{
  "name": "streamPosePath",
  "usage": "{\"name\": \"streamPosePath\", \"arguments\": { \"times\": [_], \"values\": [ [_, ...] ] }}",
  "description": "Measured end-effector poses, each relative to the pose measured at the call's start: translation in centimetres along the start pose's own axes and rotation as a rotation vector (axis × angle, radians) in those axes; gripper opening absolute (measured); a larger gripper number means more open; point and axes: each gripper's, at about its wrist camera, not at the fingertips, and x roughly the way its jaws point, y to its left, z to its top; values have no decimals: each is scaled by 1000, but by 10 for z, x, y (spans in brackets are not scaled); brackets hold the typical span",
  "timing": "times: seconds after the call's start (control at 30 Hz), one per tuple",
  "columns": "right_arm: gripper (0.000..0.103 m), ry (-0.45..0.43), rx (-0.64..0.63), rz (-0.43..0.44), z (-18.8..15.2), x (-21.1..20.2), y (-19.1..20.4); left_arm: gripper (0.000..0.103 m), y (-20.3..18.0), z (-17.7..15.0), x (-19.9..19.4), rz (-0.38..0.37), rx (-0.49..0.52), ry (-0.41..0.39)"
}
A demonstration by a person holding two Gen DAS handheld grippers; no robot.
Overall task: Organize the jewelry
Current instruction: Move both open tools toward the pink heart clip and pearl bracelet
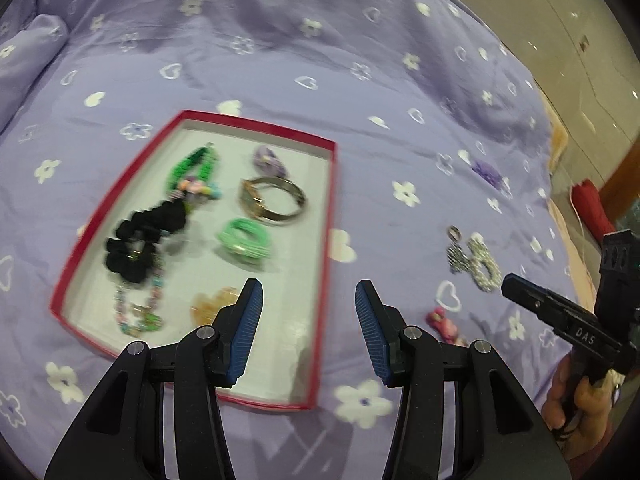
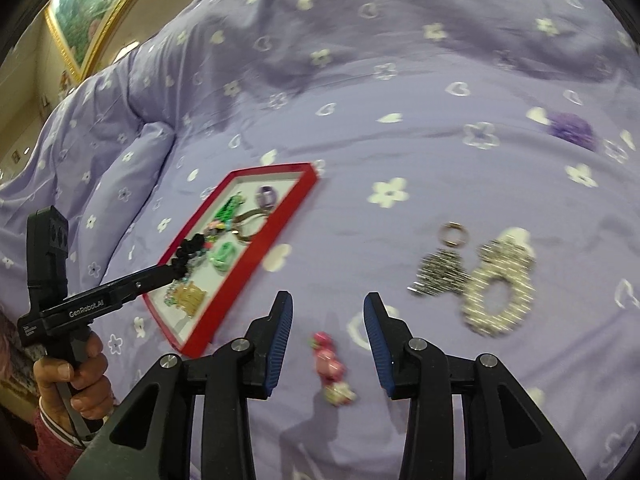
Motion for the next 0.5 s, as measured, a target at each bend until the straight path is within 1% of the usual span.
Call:
{"name": "streamPosePath", "arguments": {
  "times": [0.07, 0.17, 0.27, 0.37, 0.5],
  "values": [
    [39, -10, 22, -15, -6, -8, -12, 47, -10, -3, 3, -12, 15, 14],
    [39, -22, 52, -36, -13, -20, -29, 52, -31, -9, 8, -30, 46, 35],
    [39, -28, 78, -56, -19, -27, -45, 54, -49, -15, 13, -54, 66, 63],
    [39, -33, 108, -75, -25, -32, -63, 54, -66, -21, 20, -82, 78, 101],
    [40, -41, 139, -93, -27, -34, -82, 54, -87, -29, 31, -93, 100, 144]
  ]
}}
